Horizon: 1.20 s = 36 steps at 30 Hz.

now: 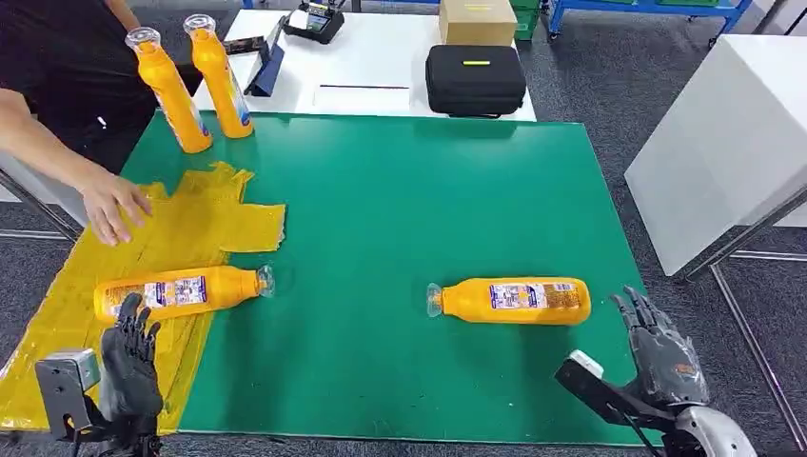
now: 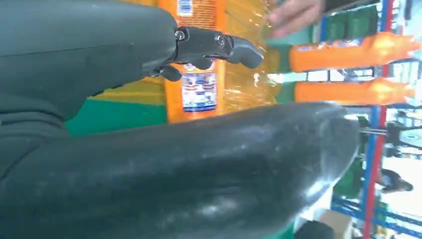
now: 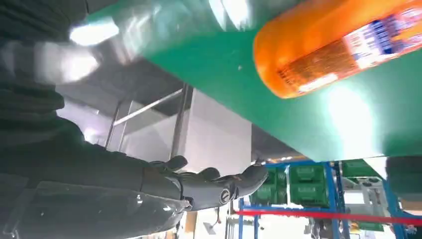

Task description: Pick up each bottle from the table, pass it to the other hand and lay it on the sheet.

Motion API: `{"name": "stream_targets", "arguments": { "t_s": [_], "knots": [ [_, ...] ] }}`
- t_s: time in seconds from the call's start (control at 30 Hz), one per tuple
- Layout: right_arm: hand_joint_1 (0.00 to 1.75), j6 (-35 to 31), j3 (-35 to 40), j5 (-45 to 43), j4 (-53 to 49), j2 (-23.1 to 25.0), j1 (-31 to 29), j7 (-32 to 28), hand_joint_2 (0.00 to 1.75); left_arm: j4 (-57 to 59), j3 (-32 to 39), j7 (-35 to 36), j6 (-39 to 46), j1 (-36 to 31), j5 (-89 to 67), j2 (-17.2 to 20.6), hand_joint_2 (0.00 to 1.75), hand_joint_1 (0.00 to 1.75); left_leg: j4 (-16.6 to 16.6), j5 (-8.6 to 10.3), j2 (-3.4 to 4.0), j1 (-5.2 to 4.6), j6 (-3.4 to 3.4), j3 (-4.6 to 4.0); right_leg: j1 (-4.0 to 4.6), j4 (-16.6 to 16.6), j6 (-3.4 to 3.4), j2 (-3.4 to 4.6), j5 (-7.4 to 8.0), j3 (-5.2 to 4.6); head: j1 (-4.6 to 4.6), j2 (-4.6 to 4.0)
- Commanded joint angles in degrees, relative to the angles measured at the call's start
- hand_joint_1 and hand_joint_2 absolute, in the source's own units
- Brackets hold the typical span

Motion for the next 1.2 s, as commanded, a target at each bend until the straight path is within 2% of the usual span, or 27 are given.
{"name": "stream_targets", "arguments": {
  "t_s": [0.03,0.07,0.13,0.2,0.3,0.4,0.5,0.57,0.73,0.87,0.93,1.2],
  "knots": [
    [0.00,-4.4,7.3,0.0,12.8,0.4,-5.6,0.1,1.75,0.7,-2.7,-0.7,0.8,-0.3,1.9,2.7,0.00,0.00,-0.1,-0.02,-0.01,0.10,0.06,0.27,0.13,-0.1,-0.29,-0.01,-0.02,0.29,-0.02,0.00],
    [0.00,-4.4,7.3,0.0,12.8,0.4,-5.6,0.1,1.75,0.7,-2.7,-0.7,0.8,-0.3,1.9,2.7,0.00,0.00,-0.1,-0.06,-0.02,0.11,0.09,0.42,0.16,-0.2,-0.42,-0.01,-0.08,0.44,0.00,0.00],
    [0.00,-4.4,7.3,0.0,12.8,0.4,-5.6,0.1,1.75,0.7,-2.7,-0.7,0.8,-0.3,1.9,2.7,0.00,0.00,-0.1,0.00,0.02,0.07,0.07,0.24,0.10,-0.1,-0.10,0.02,0.08,0.29,-0.02,0.00],
    [0.00,-4.4,7.3,0.0,12.7,0.3,-5.8,0.1,1.75,0.6,-2.6,-0.8,0.8,-0.2,1.9,2.8,0.00,0.00,0.0,-0.04,0.01,0.09,0.07,0.28,0.13,-0.1,-0.16,0.02,0.04,0.36,-0.02,0.00],
    [0.00,-4.4,11.6,0.5,15.5,0.4,-8.3,0.2,1.75,0.4,-3.2,-1.7,1.7,0.2,3.5,3.7,0.00,0.00,0.0,-0.06,0.08,0.10,0.06,0.29,0.13,-0.1,-0.17,0.09,0.05,0.35,0.00,0.00],
    [0.00,-5.0,14.1,1.3,17.3,2.0,-9.5,0.7,1.75,0.4,-3.7,-1.9,2.4,-0.1,4.2,3.8,0.00,0.00,-0.1,-0.16,0.12,0.14,0.05,0.50,0.20,-0.1,-0.35,0.15,-0.01,0.55,-0.02,0.00],
    [0.00,-4.8,16.6,2.4,19.3,4.0,-11.6,1.0,1.75,0.0,-3.9,-1.9,3.3,0.0,4.6,4.0,0.00,0.00,-0.1,0.00,0.05,0.13,0.05,0.22,0.16,-0.1,-0.11,0.05,0.09,0.28,-0.02,0.00],
    [0.00,-4.7,18.0,3.4,20.8,4.8,-13.5,1.4,1.75,-0.2,-4.0,-1.9,4.0,0.0,4.6,4.0,0.00,0.00,-0.1,-0.10,0.15,0.16,0.04,0.46,0.21,-0.2,-0.32,0.16,0.04,0.48,-0.02,0.00],
    [0.00,-5.2,18.2,5.2,21.6,5.9,-17.4,1.8,1.75,-1.1,-3.5,-1.3,4.8,0.2,5.0,3.1,0.00,0.00,0.0,-0.08,0.22,0.11,0.05,0.35,0.15,0.0,-0.24,0.25,0.06,0.34,-0.02,0.00],
    [0.00,-5.1,18.3,5.3,21.6,5.9,-17.6,1.9,1.75,-1.1,-3.5,-1.3,4.8,0.3,5.0,3.0,0.00,0.00,0.0,0.02,0.08,0.07,0.06,0.23,0.09,0.0,-0.12,0.08,0.08,0.27,-0.02,0.00],
    [0.00,-5.6,18.1,7.3,21.5,6.0,-17.7,2.7,1.75,-1.2,-3.2,-1.1,4.5,0.4,5.1,2.9,0.00,0.00,0.0,-0.07,0.07,0.09,0.06,0.37,0.14,0.0,-0.28,0.08,0.00,0.40,-0.02,0.00],
    [0.00,-2.2,16.7,10.1,19.0,8.4,-19.1,3.7,1.75,-1.4,-3.1,-1.4,4.2,0.4,5.0,3.0,0.00,0.00,0.0,-0.05,0.11,0.08,0.06,0.26,0.11,0.0,-0.23,0.12,0.03,0.31,-0.02,0.00]
  ]
}}
